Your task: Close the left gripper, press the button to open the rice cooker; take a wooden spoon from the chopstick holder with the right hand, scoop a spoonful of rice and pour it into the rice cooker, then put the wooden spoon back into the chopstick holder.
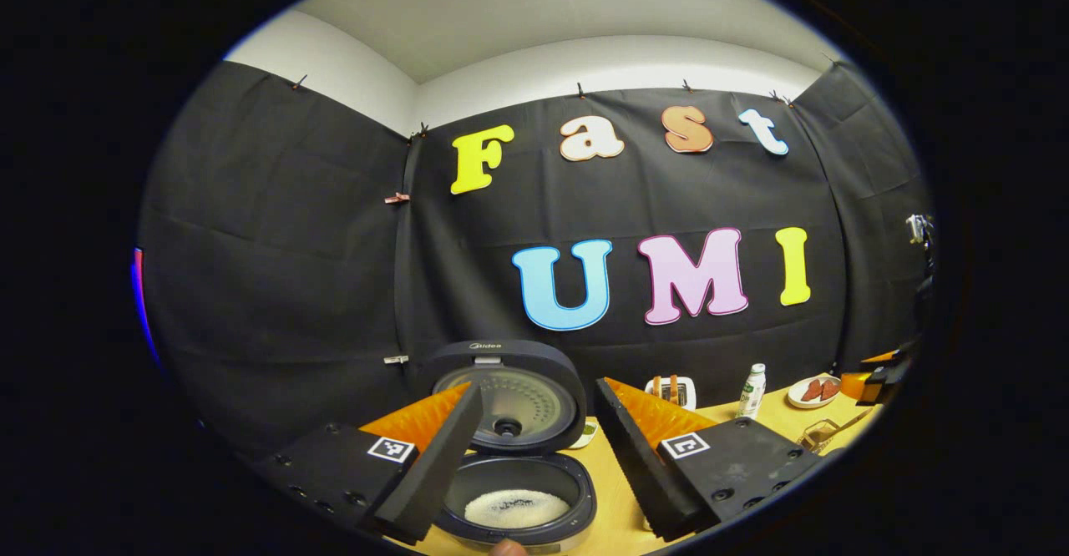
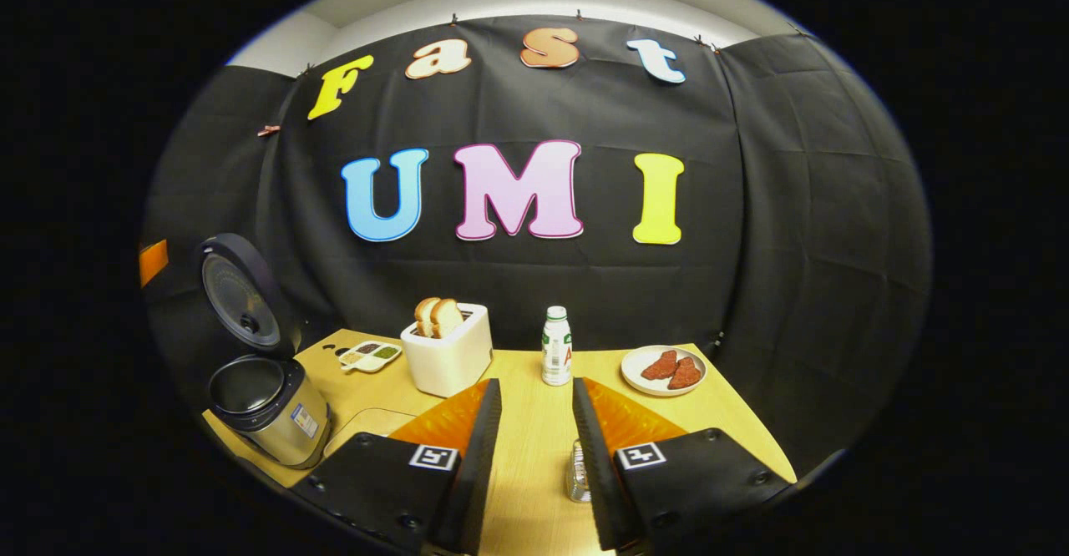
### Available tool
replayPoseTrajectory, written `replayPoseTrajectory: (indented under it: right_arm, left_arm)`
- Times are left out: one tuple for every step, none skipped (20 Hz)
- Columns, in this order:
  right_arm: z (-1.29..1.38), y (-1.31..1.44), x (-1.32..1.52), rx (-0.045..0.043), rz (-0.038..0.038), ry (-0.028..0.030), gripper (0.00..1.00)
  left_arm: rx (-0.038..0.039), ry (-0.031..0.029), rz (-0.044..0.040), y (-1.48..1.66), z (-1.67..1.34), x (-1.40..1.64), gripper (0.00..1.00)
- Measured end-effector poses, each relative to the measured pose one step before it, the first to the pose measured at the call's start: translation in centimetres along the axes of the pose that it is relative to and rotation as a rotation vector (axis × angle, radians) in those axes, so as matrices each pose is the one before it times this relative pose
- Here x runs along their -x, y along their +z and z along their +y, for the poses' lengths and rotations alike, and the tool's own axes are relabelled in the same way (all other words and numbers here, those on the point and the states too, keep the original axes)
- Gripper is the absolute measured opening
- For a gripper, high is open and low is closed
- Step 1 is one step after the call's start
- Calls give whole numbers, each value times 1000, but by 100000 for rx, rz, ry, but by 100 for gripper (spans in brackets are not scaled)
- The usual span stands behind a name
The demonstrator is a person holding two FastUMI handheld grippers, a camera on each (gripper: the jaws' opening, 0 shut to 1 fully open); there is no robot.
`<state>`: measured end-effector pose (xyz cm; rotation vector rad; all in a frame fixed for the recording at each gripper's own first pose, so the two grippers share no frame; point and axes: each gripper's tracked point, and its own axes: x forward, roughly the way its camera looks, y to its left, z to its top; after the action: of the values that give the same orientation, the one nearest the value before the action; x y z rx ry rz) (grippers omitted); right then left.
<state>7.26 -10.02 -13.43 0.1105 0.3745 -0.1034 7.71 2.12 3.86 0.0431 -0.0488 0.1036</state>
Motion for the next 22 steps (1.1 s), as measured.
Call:
replayPoseTrajectory:
  right_arm:
    - [679,73,177,-127,-277,796,60]
    - [569,14,105,-125,-4,488,64]
    - [572,176,98,-139,-361,187,64]
    - [535,69,113,-428,-90,373,65]
    - [548,85,147,-518,-127,399,64]
    - [615,47,176,-55,-242,783,65]
    - [591,70,97,599,-144,455,65]
    - [415,-27,98,825,-60,450,65]
    - [440,92,92,540,-211,411,65]
    - [486,50,98,481,-83,229,65]
    - [437,-9,120,304,-60,562,65]
    - [428,18,71,273,-81,281,65]
    - [232,17,111,358,223,112,65]
    - [263,-34,-14,204,-73,26,65]
    - [217,22,92,301,87,47,65]
    - [168,81,-4,428,-124,-180,65]
    - [15,59,0,274,-131,-135,65]
    - [113,34,13,0,-25,-296,65]
    - [141,18,44,-209,32,-84,65]
    - [-6,-18,-20,-216,186,-348,65]
    - [126,37,-130,-132,-25,-150,65]
    - [13,-15,-50,133,151,-249,65]
  left_arm:
    - [11,-888,680,-104,173,-570,92]
    - [228,-179,-33,36,420,-677,93]
    - [399,-335,-189,233,360,-643,93]
    - [544,-299,-531,208,384,-777,93]
    - [-6,-273,-250,245,370,-812,93]
    - [-264,91,-37,6,450,-857,93]
    - [-199,-93,-721,439,562,-797,93]
    - [503,-451,-804,514,345,-786,93]
    - [823,-217,-1007,496,358,-837,93]
    - [608,-79,-1014,358,472,-904,93]
    - [346,-391,-519,298,351,-804,93]
    - [-320,-425,-319,64,241,-870,93]
    - [-494,-806,282,-61,202,-736,94]
    - [-438,-698,274,-29,144,-767,93]
    - [-330,-502,-32,13,104,-718,94]
    - [193,-98,242,-113,313,-751,93]
    - [225,69,38,53,281,-704,93]
    - [388,467,230,-21,436,-685,94]
    - [643,-10,195,26,381,-705,93]
    - [743,242,524,-28,258,-804,94]
    - [367,-52,1423,-258,287,-761,93]
    - [218,328,1322,-381,361,-639,93]
